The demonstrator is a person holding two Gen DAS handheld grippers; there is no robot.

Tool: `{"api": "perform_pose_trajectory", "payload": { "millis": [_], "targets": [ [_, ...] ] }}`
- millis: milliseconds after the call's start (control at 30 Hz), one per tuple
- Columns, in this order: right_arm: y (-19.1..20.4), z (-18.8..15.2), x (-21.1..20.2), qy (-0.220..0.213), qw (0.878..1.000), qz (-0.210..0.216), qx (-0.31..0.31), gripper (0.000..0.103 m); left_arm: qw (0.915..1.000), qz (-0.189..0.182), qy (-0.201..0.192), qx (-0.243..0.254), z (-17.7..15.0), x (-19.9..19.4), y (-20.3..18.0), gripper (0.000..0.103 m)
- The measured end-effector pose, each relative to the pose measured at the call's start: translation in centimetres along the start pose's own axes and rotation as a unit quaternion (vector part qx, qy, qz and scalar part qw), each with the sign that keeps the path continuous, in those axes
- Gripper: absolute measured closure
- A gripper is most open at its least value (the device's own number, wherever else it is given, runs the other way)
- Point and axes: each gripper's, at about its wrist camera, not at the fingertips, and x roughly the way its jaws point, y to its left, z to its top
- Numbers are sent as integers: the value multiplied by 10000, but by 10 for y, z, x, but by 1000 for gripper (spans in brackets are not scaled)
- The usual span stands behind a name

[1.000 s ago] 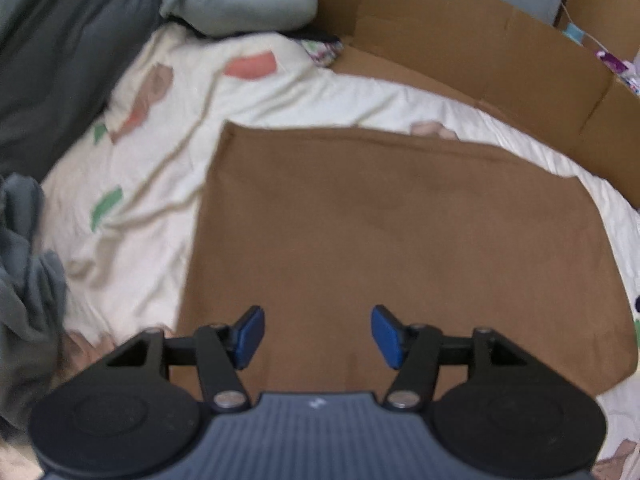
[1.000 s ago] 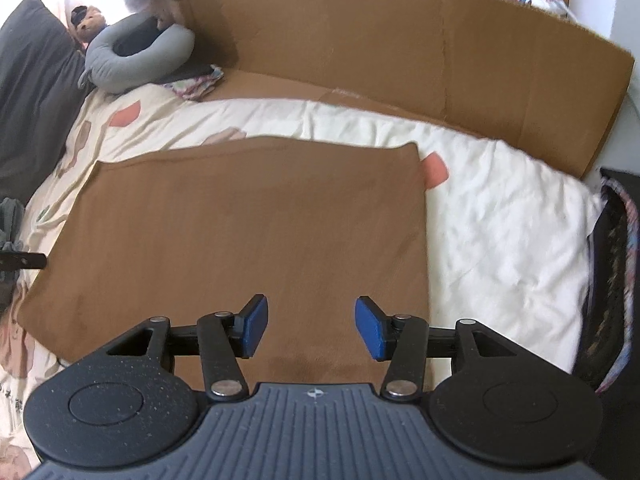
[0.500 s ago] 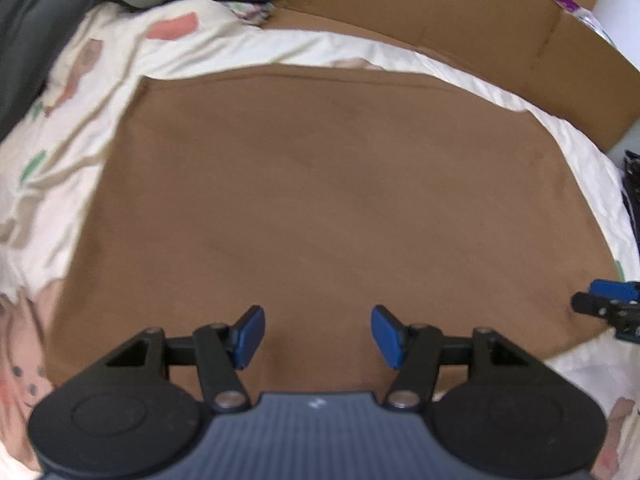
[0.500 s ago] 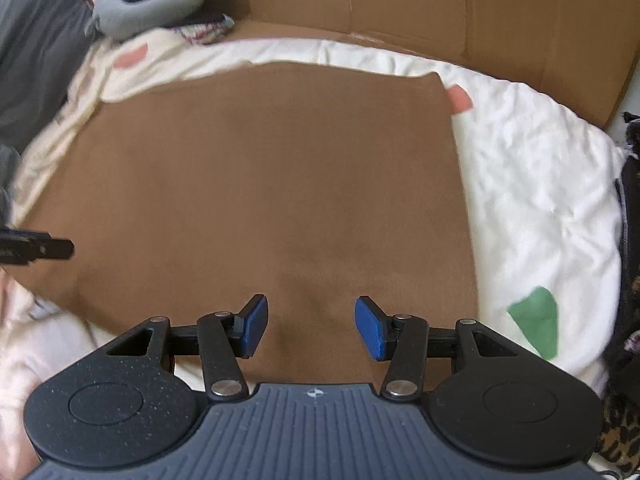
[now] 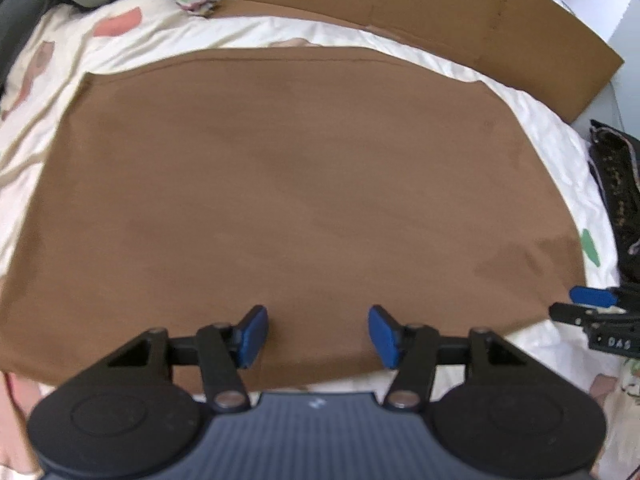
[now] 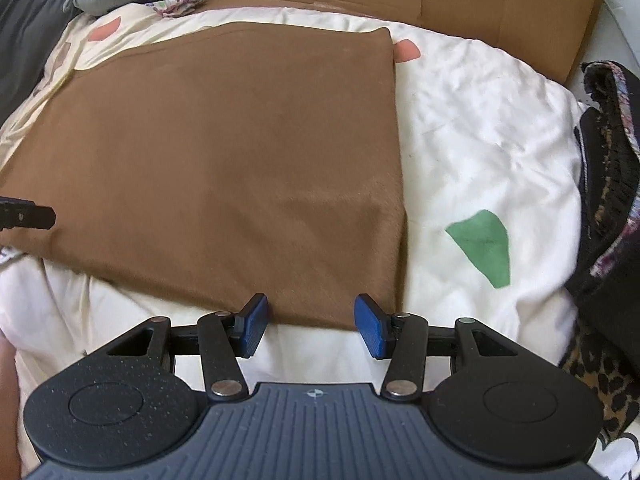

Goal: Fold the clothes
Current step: 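Lift both open tools above the folded brown rectangle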

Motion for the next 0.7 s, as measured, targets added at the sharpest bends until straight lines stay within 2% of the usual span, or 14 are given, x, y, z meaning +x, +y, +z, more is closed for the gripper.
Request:
{"api": "perform_pose_trajectory", "payload": {
  "millis": [167,300,533,700],
  "targets": [
    [-8,-11,-4,56,9999,-70,126,58,9998,-192,-34,99,-3,0,-10,67],
    [-15,-22,-10,47,9993,-105,358,58,9989,-407,-11,251,-8,3,-23,83],
    [-13,-19,-30,-321,9984,-191,420,59,9954,-696,-125,646,-11,4,-44,84],
    [-7,-5,-33,-495,9980,-143,355,59,9938,-871,-177,663,-7,13,-53,84]
  ]
}}
